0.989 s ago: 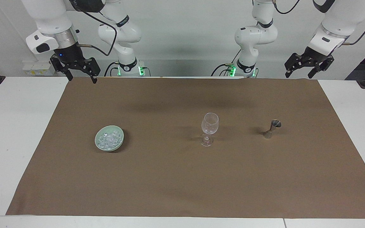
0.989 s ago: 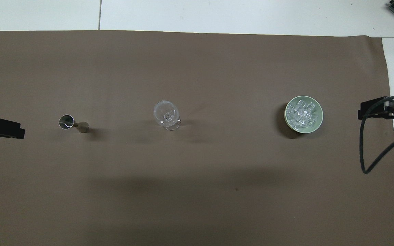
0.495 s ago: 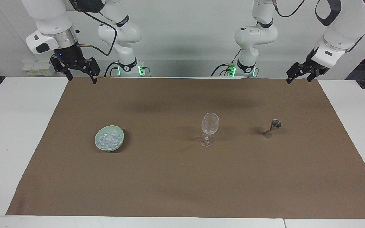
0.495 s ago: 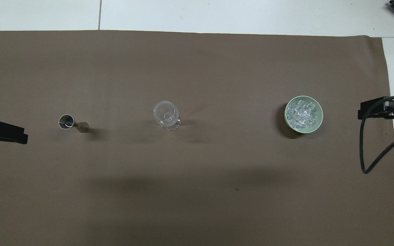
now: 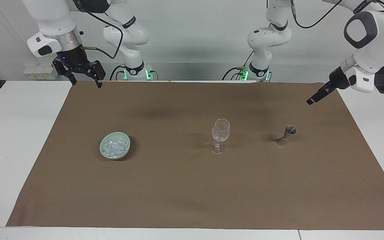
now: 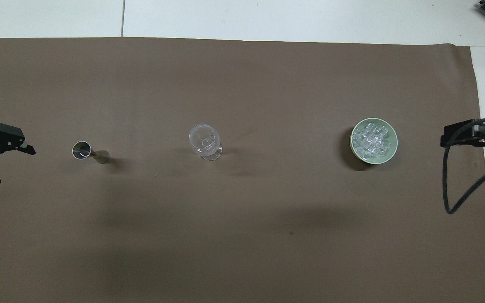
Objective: Pour wine and add ice with both arms
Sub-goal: 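Move the left gripper forward around the small metal cup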
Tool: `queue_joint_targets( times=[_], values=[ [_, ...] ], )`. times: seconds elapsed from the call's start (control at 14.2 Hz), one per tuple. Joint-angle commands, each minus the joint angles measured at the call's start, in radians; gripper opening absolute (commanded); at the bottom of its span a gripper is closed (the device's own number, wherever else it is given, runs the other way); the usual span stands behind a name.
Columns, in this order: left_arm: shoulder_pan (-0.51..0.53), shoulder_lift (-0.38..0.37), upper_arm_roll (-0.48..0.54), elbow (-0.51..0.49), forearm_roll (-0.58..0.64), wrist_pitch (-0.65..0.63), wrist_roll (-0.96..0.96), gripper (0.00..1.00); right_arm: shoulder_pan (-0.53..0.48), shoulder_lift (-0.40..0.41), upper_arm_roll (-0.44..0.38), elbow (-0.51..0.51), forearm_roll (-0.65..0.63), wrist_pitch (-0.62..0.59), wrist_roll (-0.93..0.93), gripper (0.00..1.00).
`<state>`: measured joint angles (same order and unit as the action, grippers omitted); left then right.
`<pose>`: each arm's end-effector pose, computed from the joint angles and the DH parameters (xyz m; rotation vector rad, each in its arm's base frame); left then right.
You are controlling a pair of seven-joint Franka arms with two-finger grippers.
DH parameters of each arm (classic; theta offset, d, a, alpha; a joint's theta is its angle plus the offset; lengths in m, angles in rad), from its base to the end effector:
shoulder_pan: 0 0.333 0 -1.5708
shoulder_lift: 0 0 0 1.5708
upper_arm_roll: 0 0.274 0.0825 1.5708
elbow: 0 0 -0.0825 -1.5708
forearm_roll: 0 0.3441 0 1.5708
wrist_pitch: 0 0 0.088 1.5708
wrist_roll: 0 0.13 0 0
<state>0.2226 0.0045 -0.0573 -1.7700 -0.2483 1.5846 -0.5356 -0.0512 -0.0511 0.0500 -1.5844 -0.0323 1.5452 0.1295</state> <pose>0.4985 0.0511 0.4774 2.7229 1.0375 -0.3396 0.4987 -0.0043 0.5773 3.1008 -0.2046 0.0218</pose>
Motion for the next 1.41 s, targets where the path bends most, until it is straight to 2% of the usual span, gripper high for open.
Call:
queue_joint_targets(
  times=[0.0, 0.21, 0.42, 0.64, 0.99, 1.2, 1.34],
  values=[
    [0.041, 0.038, -0.009, -0.005, -0.06, 0.038, -0.134, 1.0, -0.016, -0.003, 0.008, -0.006, 0.017, -0.002, -0.016, 1.0],
    [0.093, 0.081, -0.009, -0.005, -0.136, 0.048, -0.194, 1.0, -0.016, -0.003, 0.008, -0.005, 0.017, -0.002, -0.014, 1.0],
    [0.152, 0.155, -0.009, -0.005, -0.235, 0.066, -0.28, 1.0, -0.016, -0.003, 0.008, -0.005, 0.017, -0.002, -0.014, 1.0],
    [0.159, 0.205, -0.009, -0.005, -0.33, 0.106, -0.415, 1.0, -0.016, -0.003, 0.008, -0.006, 0.017, -0.002, -0.014, 1.0],
    [0.202, 0.292, -0.009, -0.019, -0.428, 0.149, -0.422, 1.0, -0.016, -0.003, 0.008, -0.005, 0.017, -0.002, -0.016, 1.0],
    [0.257, 0.359, -0.01, -0.039, -0.532, 0.155, -0.393, 1.0, -0.016, -0.003, 0.008, -0.006, 0.017, -0.002, -0.016, 1.0],
    [0.254, 0.391, -0.01, -0.06, -0.606, 0.181, -0.356, 1.0, -0.016, -0.003, 0.008, -0.005, 0.017, -0.002, -0.014, 1.0]
  ],
)
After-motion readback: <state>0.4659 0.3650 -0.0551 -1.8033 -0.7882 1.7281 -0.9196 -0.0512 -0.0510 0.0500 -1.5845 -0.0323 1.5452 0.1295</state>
